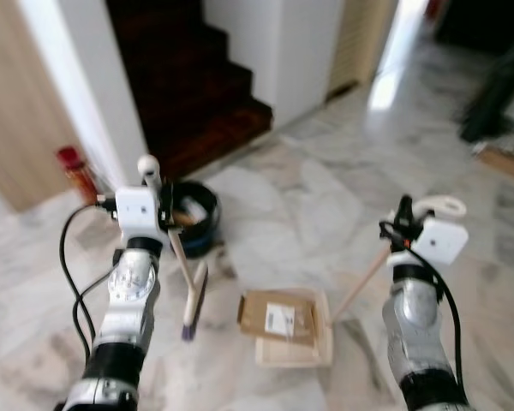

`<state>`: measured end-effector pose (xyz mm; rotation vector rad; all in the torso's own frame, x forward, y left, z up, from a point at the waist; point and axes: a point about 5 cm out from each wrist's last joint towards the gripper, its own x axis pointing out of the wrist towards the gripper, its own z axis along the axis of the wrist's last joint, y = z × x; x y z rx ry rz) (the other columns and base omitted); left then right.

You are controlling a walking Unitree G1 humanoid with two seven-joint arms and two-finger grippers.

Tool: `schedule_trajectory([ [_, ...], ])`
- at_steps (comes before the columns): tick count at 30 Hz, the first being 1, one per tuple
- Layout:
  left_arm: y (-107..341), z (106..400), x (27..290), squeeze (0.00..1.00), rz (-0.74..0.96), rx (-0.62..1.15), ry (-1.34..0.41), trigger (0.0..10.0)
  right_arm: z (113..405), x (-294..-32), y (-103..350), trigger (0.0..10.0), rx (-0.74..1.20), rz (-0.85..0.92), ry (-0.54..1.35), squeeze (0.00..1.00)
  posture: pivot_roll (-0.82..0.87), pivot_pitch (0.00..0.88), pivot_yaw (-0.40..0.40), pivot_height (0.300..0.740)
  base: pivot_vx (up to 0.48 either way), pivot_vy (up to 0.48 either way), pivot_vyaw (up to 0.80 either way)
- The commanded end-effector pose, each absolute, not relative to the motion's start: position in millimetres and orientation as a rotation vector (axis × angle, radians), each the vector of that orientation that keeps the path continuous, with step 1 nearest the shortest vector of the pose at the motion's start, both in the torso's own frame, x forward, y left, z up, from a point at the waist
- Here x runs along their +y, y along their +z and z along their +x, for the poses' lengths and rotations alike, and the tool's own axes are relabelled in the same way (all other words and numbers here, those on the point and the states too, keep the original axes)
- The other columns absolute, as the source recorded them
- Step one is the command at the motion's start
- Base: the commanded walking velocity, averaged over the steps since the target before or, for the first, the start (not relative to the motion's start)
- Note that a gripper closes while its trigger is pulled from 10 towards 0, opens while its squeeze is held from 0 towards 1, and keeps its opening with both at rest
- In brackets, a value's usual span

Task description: Sweep floor

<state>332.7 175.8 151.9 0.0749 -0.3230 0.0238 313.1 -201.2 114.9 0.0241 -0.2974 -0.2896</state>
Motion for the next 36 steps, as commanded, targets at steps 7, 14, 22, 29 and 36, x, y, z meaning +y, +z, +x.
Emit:
schedule_trajectory([
  [7,163,333,171,0.00,0.105,-0.369,0.003,10.0,317,-200,122,10.0,-0.326,0.053,-0.275,0.00,0.07,0.000,-0.003,0.740,0.000,0.000,0.00],
  [14,161,332,169,0.00,0.096,-0.365,-0.011,10.0,319,-196,123,10.0,-0.323,0.071,-0.258,0.00,0.07,0.000,-0.005,0.740,0.000,0.000,0.00],
  [22,158,328,165,0.00,0.096,-0.363,-0.023,10.0,325,-191,133,10.0,-0.352,0.187,-0.268,0.00,0.08,0.000,-0.003,0.740,0.000,0.000,0.00],
  [29,156,323,168,0.00,0.100,-0.359,-0.018,10.0,328,-193,133,10.0,-0.341,0.298,-0.326,0.00,0.09,0.000,-0.006,0.740,0.000,0.000,0.00],
  [36,153,319,170,0.00,0.105,-0.346,-0.004,10.0,330,-196,132,10.0,-0.329,0.360,-0.358,0.00,0.10,0.000,-0.009,0.740,0.000,0.000,0.00],
])
